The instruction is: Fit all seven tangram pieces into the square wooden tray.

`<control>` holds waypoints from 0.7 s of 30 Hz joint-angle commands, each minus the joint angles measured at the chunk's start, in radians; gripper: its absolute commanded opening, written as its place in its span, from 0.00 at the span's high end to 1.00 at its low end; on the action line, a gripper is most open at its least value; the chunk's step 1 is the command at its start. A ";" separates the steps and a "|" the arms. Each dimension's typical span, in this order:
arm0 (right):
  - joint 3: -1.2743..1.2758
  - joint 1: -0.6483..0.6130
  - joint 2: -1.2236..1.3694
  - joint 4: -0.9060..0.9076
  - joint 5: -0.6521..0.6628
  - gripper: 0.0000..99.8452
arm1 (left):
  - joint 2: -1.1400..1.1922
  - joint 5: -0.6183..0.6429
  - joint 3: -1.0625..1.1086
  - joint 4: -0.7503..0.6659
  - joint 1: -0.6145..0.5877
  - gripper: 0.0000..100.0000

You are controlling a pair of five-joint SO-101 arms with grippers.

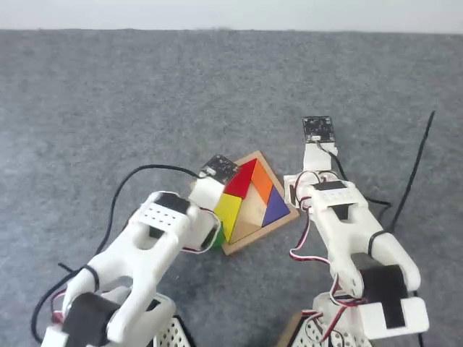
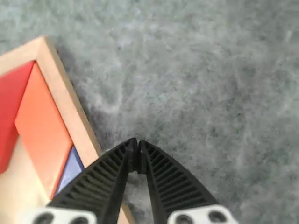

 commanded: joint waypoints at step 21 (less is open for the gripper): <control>0.066 -0.125 -0.125 0.061 -0.021 0.99 | -0.063 0.285 -0.125 -0.080 0.066 0.99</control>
